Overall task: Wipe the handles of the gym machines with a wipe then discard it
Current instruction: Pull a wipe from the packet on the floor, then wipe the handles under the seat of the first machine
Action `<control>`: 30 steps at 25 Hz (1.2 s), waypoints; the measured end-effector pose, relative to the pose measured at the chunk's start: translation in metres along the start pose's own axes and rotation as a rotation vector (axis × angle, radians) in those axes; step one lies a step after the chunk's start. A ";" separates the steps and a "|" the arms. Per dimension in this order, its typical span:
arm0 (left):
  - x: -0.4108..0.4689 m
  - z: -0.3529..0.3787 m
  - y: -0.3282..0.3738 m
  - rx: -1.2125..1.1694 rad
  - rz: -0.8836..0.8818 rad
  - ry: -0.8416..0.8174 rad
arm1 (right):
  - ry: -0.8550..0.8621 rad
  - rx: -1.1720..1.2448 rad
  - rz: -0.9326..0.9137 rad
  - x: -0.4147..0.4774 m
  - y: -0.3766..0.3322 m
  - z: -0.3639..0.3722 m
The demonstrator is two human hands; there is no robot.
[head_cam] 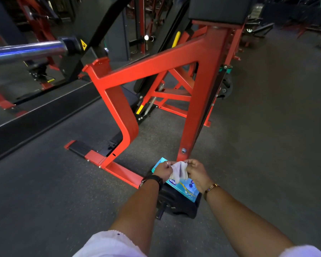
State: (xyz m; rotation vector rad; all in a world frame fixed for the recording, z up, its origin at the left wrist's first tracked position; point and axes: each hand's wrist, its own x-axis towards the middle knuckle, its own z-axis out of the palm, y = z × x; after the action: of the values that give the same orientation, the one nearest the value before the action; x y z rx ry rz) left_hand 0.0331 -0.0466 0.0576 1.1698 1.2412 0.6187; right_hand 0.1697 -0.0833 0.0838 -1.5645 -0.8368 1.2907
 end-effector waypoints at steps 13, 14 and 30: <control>-0.074 -0.097 -0.026 -0.517 -0.102 0.280 | -0.268 -0.112 -0.001 -0.061 -0.014 0.108; -0.086 -0.110 -0.032 -0.591 -0.106 0.285 | -0.295 -0.125 -0.004 -0.070 -0.012 0.122; -0.424 -0.339 -0.153 -0.692 -0.158 0.718 | -0.820 -0.336 0.166 -0.300 0.054 0.415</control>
State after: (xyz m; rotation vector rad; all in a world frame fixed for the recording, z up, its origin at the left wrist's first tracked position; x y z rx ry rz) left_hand -0.4339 -0.3570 0.1163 0.2548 1.5036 1.2865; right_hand -0.3030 -0.2818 0.1248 -1.3500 -1.5112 2.0445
